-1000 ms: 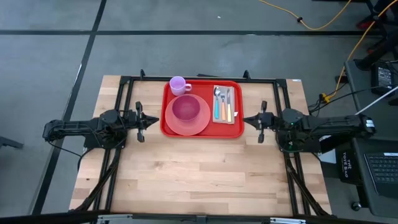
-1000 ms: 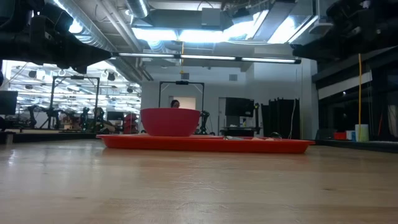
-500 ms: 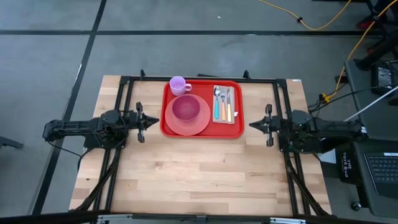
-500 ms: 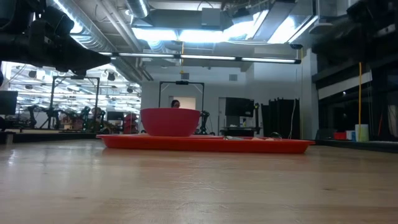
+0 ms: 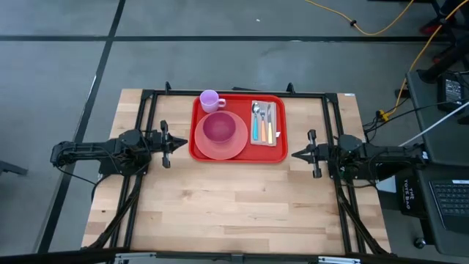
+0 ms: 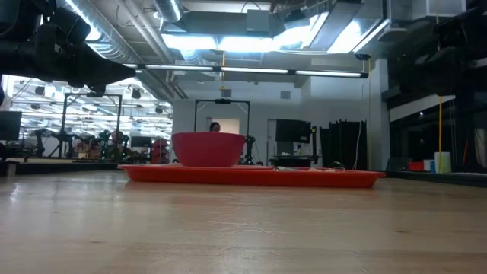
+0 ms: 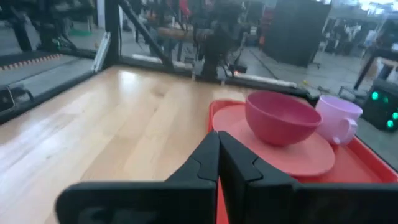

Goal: Set up tray
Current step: Return to Home Position

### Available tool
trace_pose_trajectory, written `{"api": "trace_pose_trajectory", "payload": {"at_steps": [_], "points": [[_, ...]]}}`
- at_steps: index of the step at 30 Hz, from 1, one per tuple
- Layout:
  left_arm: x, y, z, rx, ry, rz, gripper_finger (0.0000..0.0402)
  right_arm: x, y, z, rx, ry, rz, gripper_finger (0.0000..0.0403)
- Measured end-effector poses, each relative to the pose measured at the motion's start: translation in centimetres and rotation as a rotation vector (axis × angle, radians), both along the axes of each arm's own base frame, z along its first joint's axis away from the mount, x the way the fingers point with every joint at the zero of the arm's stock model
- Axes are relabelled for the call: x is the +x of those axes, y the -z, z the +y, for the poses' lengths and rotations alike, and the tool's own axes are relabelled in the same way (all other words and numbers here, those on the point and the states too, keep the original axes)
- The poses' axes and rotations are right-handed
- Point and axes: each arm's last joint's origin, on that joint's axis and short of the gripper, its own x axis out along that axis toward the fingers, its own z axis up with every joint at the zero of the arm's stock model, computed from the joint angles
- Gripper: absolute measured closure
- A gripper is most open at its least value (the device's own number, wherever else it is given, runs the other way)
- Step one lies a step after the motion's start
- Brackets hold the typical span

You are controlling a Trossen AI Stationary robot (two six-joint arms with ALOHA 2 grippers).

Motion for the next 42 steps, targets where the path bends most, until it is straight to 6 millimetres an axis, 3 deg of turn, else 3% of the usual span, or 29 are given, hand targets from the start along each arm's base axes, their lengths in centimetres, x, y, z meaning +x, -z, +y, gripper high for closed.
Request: {"api": "trace_pose_trajectory", "payload": {"at_steps": [12, 22, 27, 42], "points": [[0.0, 0.0, 0.0, 0.0, 0.0, 0.0, 0.0398, 0.01, 0.2, 0.06, 0.007, -0.021, -0.029, 0.0395], [0.0, 0.0, 0.0, 0.0, 0.0, 0.0, 0.0398, 0.0, 0.28, 0.06, 0.167, -0.011, -0.008, 0.0387], [0.0, 0.0, 0.0, 0.0, 0.0, 0.0, 0.0398, 0.0, 0.27, 0.05, 0.085, -0.015, -0.015, 0.0382], [0.0, 0.0, 0.0, 0.0, 0.0, 0.0, 0.0398, 0.01, -0.26, 0.06, 0.082, -0.018, -0.07, 0.0386]]}}
